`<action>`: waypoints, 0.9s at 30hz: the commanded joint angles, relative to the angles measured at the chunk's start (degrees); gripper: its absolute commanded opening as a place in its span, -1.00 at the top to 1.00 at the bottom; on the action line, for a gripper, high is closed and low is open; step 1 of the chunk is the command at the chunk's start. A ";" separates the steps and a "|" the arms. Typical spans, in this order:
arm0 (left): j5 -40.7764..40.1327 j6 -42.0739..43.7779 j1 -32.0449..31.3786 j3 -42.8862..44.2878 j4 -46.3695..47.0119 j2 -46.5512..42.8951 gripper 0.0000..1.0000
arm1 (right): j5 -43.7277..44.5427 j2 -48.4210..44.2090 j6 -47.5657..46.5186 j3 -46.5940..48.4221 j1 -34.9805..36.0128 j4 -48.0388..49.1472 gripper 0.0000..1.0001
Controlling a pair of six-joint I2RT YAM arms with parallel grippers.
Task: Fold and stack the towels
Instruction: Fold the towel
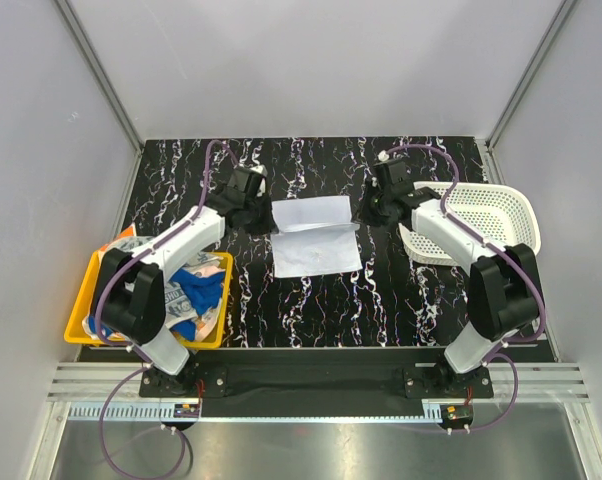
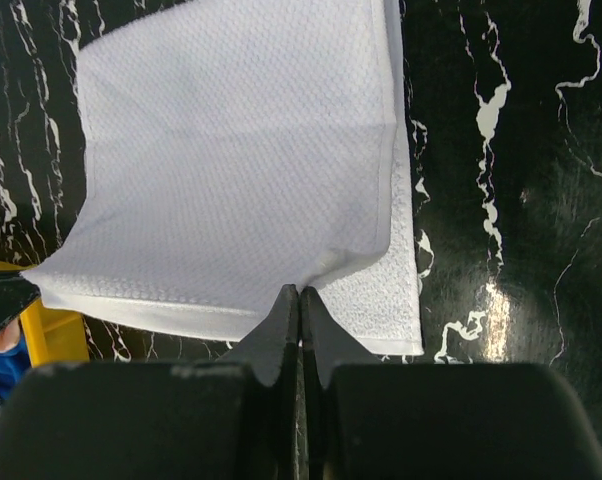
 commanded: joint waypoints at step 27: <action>-3.87 0.50 -2.23 -7.36 0.07 -6.44 1.00 | 5.08 -7.89 1.21 -5.35 2.35 -2.00 1.00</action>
